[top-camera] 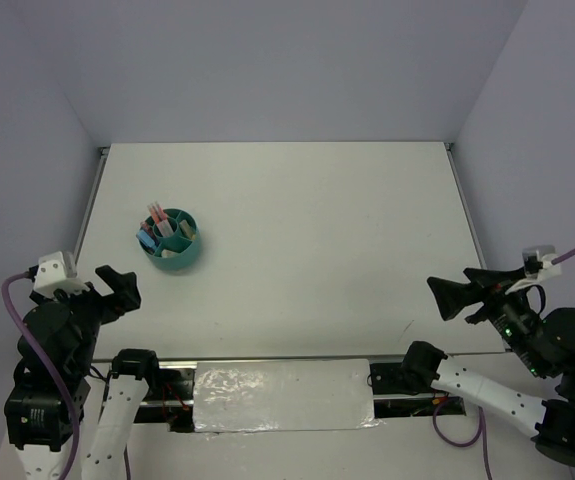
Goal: Sort the stationery into containers
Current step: Reset both arms
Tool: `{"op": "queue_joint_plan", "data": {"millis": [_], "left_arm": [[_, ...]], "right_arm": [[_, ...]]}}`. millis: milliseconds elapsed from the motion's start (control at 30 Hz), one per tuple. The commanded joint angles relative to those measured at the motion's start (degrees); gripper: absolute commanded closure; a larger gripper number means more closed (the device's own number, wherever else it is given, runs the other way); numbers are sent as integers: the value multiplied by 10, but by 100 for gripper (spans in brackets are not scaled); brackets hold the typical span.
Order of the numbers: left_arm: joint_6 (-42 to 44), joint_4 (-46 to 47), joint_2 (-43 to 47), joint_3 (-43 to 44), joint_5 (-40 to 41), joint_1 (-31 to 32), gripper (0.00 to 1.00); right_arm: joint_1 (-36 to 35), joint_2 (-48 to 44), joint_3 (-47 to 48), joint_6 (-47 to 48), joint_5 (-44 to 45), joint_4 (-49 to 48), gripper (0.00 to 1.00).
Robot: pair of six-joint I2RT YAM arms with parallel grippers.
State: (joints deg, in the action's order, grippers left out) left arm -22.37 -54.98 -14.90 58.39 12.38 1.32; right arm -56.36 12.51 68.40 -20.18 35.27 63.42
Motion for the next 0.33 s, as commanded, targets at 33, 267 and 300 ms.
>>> {"op": "queue_joint_plan", "data": {"millis": [33,267,300], "left_arm": [[18,19,5,-1,-22,3,1],[19,22,10,-8,-45,3,1],[18,22,10,-9,-46,3,1]], "right_arm": [[0,29,-15,-8,-2,-44,0],[0,38,-11,-12,-6,-51,0],[1,40,-11,-13,-3,-51,0]]}}
